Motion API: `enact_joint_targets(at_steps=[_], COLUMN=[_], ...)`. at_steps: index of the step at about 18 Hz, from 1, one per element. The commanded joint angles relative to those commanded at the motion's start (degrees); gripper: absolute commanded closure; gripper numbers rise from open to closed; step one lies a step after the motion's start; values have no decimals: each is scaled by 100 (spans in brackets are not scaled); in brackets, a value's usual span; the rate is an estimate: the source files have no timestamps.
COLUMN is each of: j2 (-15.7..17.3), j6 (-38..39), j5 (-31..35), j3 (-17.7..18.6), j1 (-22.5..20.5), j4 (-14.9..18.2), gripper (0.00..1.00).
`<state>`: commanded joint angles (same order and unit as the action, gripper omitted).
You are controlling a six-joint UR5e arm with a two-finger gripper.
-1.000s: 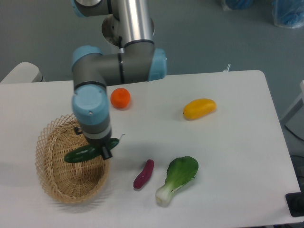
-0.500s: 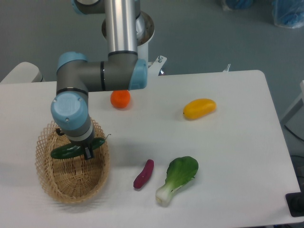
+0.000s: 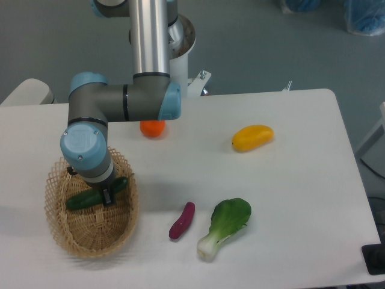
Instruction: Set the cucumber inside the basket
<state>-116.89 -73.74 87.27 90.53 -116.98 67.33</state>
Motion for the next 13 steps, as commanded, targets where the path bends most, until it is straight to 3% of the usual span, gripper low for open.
enact_joint_targets(at_steps=[4, 13], j2=[26, -254], j6=[-70, -201], j5=[18, 299], j3=[-105, -764], j1=[-123, -1159], j4=[-9, 52], gripper=[0, 0])
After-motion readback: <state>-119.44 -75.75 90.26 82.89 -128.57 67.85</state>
